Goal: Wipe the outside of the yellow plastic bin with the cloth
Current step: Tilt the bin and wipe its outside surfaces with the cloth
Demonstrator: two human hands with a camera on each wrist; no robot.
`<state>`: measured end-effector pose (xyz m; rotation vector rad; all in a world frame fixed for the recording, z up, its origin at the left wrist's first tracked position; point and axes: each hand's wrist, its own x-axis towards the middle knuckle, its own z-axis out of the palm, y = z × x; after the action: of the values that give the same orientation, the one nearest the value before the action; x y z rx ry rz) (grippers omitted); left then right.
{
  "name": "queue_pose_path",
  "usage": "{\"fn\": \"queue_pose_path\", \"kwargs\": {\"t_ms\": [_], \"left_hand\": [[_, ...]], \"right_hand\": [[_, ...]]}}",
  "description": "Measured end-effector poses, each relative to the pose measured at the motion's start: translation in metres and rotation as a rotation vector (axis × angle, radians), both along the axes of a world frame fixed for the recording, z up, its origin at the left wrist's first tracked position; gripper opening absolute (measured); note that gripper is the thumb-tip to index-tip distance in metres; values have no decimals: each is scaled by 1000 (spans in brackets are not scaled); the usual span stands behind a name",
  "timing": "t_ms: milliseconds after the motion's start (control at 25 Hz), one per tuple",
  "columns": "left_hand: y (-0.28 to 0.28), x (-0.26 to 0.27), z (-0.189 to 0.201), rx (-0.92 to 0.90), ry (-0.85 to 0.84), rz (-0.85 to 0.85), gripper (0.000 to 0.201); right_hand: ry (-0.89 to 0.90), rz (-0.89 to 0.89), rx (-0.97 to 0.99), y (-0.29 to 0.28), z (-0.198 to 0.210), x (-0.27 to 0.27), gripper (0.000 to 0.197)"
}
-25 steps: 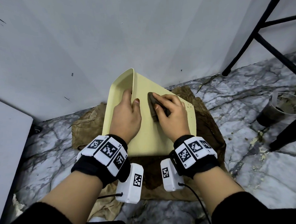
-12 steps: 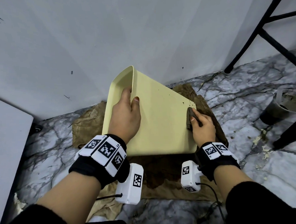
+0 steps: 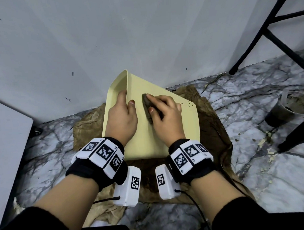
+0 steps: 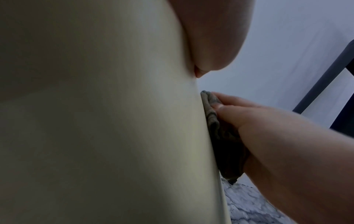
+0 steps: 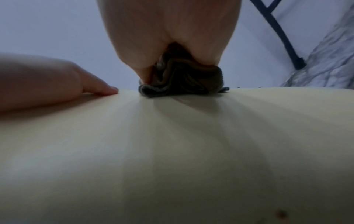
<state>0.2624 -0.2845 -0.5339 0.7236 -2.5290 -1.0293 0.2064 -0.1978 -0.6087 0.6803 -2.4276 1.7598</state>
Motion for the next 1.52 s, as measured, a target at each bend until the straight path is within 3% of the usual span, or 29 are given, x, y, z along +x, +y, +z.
{"fn": "queue_pose_path", "kwargs": {"t_ms": [120, 240, 440, 880, 1160, 1320, 1520], "left_hand": [[0, 0, 0, 12, -20, 1, 35], [-1, -1, 2, 29, -37, -7, 36], [1, -5, 4, -82, -97, -21, 39], [-2, -8, 5, 61, 11, 40, 34], [5, -6, 4, 37, 144, -30, 32], [8, -3, -2, -23, 133, -59, 34], [6, -3, -9, -7, 118, -48, 35]], "right_hand": [[-61, -41, 1, 14, -13, -8, 34], [-233, -149, 64, 43, -38, -21, 33], [-419, -282, 96, 75, -65, -30, 33], [-358, -247, 84, 59, -49, -19, 33], [-155, -149, -114, 24, 14, -6, 33], [-16, -74, -92, 5, 41, 1, 32], [-104, -97, -84, 15, 31, -15, 33]]}}
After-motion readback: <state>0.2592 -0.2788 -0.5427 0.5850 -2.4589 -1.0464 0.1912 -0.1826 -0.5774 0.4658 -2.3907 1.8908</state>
